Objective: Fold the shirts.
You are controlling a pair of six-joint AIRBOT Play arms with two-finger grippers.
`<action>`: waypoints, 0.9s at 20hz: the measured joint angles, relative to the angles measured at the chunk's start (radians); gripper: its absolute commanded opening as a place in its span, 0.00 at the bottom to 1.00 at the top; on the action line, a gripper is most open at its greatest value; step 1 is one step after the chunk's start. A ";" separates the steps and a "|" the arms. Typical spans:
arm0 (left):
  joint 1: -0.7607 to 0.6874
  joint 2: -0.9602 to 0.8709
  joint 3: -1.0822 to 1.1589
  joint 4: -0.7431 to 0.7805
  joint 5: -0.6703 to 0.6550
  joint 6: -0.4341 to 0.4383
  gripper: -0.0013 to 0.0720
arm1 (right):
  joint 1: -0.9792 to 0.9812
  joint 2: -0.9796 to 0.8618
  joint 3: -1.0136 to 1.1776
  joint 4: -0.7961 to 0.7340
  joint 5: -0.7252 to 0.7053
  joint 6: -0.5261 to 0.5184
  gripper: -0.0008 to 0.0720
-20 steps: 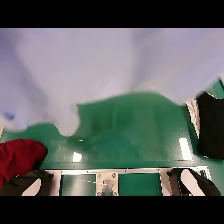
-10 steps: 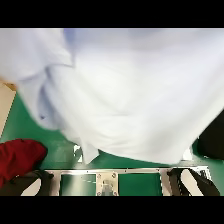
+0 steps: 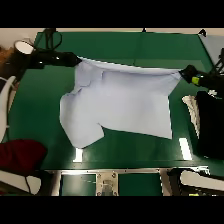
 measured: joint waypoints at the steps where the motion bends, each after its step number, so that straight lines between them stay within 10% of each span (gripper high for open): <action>1: 0.000 -0.047 0.018 -0.030 0.015 0.018 0.05 | 0.004 -0.064 0.031 0.015 -0.005 -0.003 0.05; 2: 0.000 -0.082 0.033 -0.053 0.025 0.031 0.06 | 0.008 -0.126 0.064 0.027 -0.003 -0.006 0.19; 4: 0.003 -0.121 0.056 -0.090 0.045 0.050 0.89 | 0.010 -0.209 0.125 0.051 0.008 -0.010 0.38; 5: 0.010 -0.135 0.063 -0.099 0.048 0.053 0.95 | 0.010 -0.235 0.150 0.058 0.023 -0.010 0.41; 18: 0.418 -0.125 0.091 0.129 -0.718 -0.248 0.91 | -0.311 -0.137 0.109 -0.157 0.693 0.079 0.37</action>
